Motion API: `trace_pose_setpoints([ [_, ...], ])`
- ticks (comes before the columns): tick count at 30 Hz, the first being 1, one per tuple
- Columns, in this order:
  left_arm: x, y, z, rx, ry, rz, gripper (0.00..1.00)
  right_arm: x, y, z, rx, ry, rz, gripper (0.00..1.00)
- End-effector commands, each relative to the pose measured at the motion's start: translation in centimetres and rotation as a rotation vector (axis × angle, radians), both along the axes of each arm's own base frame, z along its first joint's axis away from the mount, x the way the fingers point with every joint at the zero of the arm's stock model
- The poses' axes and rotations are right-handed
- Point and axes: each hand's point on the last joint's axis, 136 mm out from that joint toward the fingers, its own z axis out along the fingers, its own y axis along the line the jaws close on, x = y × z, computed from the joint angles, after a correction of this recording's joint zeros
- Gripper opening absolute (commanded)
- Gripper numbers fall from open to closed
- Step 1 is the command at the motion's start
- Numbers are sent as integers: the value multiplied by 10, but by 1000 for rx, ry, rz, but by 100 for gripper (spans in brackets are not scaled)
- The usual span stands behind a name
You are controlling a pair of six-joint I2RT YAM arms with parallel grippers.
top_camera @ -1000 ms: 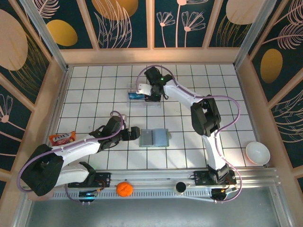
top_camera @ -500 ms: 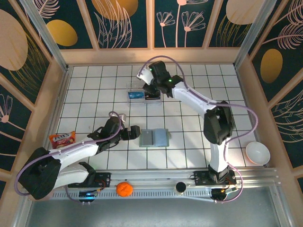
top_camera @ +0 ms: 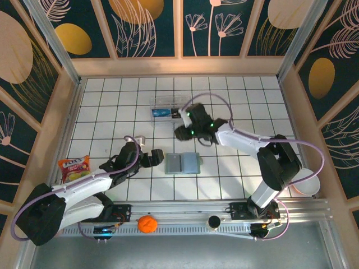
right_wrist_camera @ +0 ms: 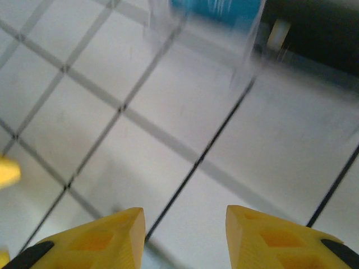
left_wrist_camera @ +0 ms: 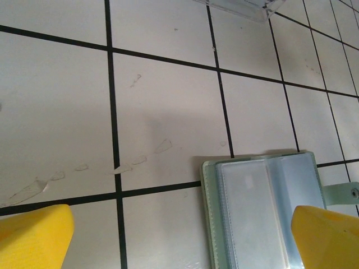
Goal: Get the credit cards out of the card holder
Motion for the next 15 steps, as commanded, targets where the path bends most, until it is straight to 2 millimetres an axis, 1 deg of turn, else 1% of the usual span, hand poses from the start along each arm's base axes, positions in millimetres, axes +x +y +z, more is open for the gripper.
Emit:
trace_pose_setpoints([
  [1, 0, 10, -4, 17, -1, 41, 99, -46, 15, 0, 49, 80, 16, 42],
  [3, -1, 14, -8, 31, 7, 55, 99, -72, 16, -18, -25, 99, 42, 42],
  [6, -5, 16, -13, 31, 22, 60, 99, -94, 18, -37, -91, 112, 69, 43],
  [8, -7, 16, -15, 24, 28, 57, 99, -99, 17, -45, -143, 94, 61, 43],
  [10, -9, 16, -15, 16, 28, 56, 99, -104, 23, -45, -167, 57, 78, 43],
  [12, -10, 17, -14, 12, 26, 57, 99, -109, 34, -43, -182, 21, 103, 43],
  [15, -11, 18, -11, 8, 18, 56, 99, -109, 39, -49, -241, -16, 108, 43],
])
